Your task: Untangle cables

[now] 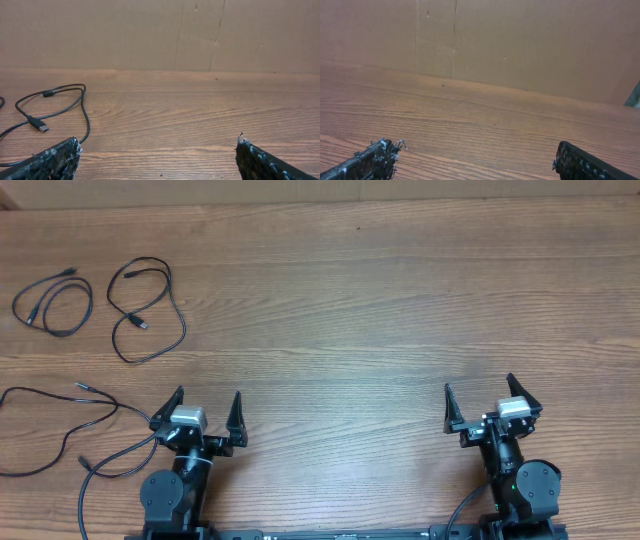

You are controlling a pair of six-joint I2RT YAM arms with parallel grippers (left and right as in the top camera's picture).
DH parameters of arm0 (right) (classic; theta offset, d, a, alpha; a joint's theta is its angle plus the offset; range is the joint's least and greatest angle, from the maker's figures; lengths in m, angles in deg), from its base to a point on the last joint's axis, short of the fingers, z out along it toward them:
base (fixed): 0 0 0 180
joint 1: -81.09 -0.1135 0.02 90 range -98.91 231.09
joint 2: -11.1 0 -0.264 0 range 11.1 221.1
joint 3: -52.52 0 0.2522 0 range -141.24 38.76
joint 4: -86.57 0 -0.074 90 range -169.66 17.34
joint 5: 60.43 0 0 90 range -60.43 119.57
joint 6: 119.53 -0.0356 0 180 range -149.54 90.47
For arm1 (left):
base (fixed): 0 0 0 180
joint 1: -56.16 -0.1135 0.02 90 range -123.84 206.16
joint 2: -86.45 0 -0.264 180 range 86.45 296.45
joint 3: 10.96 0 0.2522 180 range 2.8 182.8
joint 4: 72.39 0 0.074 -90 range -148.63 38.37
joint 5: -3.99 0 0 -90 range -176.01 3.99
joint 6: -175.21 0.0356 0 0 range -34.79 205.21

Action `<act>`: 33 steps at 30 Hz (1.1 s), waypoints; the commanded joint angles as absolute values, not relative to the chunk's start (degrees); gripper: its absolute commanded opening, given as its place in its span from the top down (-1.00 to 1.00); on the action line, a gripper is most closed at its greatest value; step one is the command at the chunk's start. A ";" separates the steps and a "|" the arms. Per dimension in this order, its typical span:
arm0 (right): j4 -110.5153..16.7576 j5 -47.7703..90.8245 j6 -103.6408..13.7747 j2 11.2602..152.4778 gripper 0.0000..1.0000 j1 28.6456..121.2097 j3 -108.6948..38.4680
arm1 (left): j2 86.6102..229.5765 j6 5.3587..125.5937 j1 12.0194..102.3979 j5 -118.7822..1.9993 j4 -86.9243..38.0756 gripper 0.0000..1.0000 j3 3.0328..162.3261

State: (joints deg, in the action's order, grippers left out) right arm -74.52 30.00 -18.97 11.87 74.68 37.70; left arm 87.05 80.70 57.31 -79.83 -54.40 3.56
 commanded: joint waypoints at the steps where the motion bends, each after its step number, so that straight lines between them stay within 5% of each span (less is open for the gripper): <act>1: -74.84 30.08 -18.75 11.24 -1.00 74.74 38.34 | 86.70 79.67 57.31 -80.25 -54.62 -0.99 3.08; 33: -74.84 31.05 -25.72 11.24 -1.00 74.72 38.34 | 86.70 79.67 57.31 -80.25 -54.62 -0.99 3.08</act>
